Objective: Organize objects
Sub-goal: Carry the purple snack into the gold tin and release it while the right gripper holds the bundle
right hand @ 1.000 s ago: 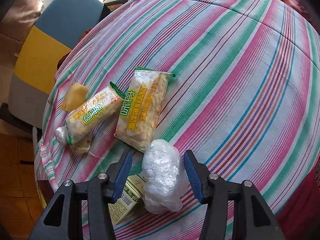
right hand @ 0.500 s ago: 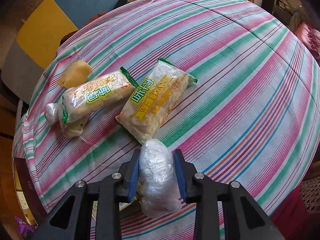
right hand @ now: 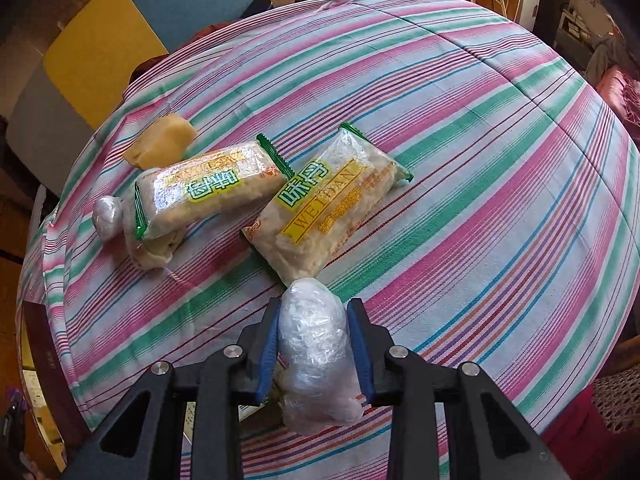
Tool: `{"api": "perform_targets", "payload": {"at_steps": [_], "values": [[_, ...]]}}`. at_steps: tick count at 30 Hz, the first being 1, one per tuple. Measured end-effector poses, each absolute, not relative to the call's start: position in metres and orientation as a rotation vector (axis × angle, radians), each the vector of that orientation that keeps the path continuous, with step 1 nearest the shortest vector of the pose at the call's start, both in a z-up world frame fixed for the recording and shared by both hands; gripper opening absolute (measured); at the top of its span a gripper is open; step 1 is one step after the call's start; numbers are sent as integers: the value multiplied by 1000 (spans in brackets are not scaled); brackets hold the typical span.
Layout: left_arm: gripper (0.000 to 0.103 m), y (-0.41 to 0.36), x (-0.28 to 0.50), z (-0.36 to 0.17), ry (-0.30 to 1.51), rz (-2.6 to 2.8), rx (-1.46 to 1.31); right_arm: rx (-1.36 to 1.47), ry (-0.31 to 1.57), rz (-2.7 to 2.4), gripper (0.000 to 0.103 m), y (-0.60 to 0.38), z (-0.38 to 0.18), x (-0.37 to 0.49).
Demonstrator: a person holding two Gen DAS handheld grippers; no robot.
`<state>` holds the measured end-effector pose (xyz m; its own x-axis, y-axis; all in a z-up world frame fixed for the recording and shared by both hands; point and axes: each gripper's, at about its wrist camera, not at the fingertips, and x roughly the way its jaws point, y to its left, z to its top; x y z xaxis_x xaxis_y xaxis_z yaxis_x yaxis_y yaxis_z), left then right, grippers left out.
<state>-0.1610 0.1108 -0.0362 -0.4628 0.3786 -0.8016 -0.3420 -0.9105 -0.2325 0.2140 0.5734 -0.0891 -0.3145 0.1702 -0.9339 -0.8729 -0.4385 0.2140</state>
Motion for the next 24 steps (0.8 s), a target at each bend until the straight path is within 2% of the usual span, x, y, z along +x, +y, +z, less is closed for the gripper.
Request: {"api": "perform_targets", "payload": {"at_steps": [12, 14, 24], "values": [[41, 121, -216, -62, -1, 2443, -1417, -1209, 962, 1847, 32, 575, -92, 197], [52, 124, -219, -65, 3, 2457, -1424, -1210, 960, 1847, 32, 575, -92, 198], [53, 118, -188, -51, 91, 2553, -1278, -1232, 922, 1847, 32, 573, -91, 196]]}}
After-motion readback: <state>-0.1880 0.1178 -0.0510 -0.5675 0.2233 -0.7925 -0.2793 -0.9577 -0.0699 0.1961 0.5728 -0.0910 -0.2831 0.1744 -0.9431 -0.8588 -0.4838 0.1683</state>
